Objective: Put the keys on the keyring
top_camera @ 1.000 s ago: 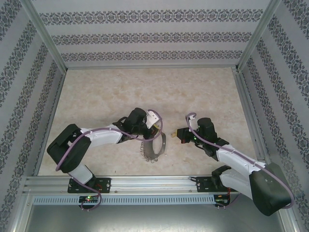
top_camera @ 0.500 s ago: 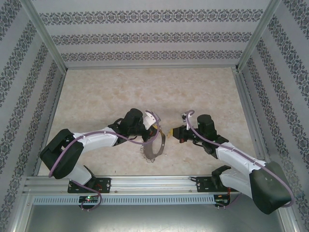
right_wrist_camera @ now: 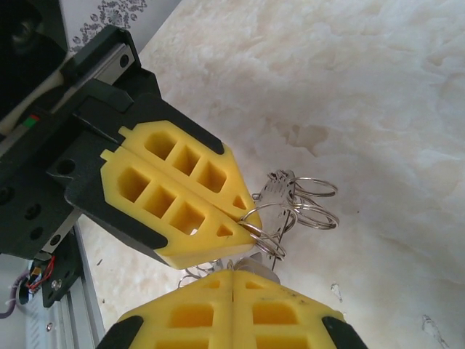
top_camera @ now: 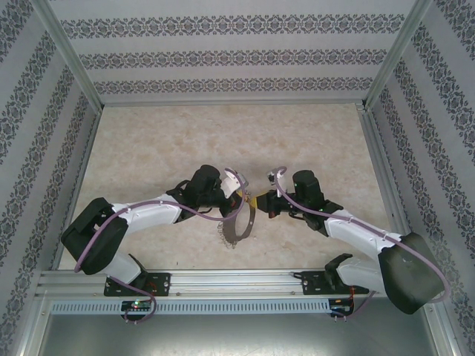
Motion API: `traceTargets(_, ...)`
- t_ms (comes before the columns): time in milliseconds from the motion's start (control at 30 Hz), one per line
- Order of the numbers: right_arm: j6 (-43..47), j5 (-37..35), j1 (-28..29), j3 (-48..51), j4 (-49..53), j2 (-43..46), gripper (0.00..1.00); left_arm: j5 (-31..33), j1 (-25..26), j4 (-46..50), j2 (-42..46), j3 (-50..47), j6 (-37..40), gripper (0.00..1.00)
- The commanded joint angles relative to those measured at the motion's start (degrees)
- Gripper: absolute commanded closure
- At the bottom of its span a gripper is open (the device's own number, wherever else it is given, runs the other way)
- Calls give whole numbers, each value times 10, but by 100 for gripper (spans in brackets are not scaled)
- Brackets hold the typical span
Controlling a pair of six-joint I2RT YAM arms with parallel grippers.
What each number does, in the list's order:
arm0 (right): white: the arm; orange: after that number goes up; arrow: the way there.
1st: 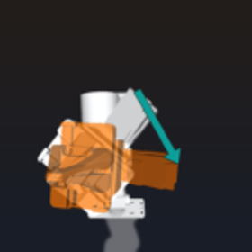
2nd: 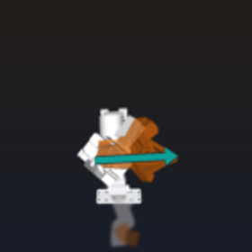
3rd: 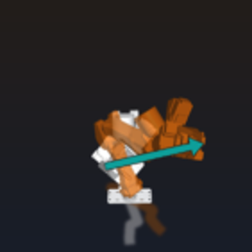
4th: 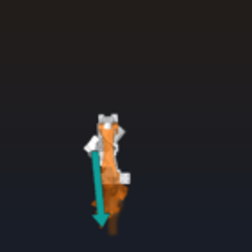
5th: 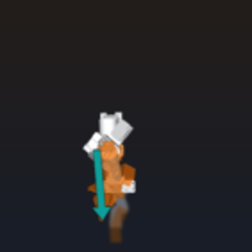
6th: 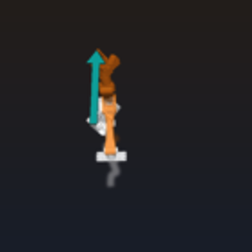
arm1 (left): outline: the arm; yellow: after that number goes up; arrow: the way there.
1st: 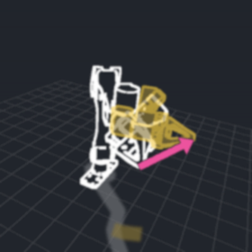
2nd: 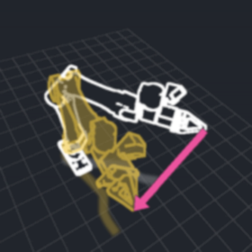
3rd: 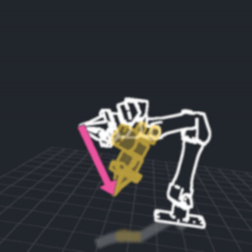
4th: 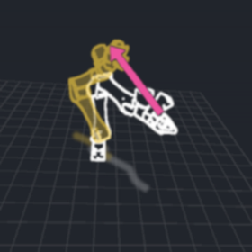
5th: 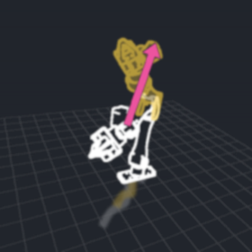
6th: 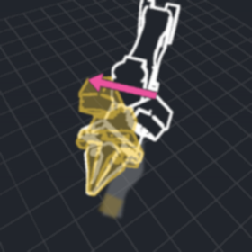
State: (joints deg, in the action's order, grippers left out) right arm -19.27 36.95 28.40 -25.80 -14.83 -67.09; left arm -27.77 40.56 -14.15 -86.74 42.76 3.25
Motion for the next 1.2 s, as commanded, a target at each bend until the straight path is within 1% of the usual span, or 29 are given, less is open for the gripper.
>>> traceTargets(0,18,0,8,-18,0,-4,100,-19,6,-6,1,16,8,100)
traceTargets(167,22,-18,7,-22,0,-7,100,-23,6,-6,-1,17,7,100)
traceTargets(567,27,-33,5,-35,-7,-31,100,-27,6,-4,-2,18,8,100)
traceTargets(900,25,-32,4,-39,-15,-34,100,-35,6,-1,-6,21,9,100)
traceTargets(1167,24,-22,7,-36,-20,-19,100,-33,6,1,-5,21,9,100)
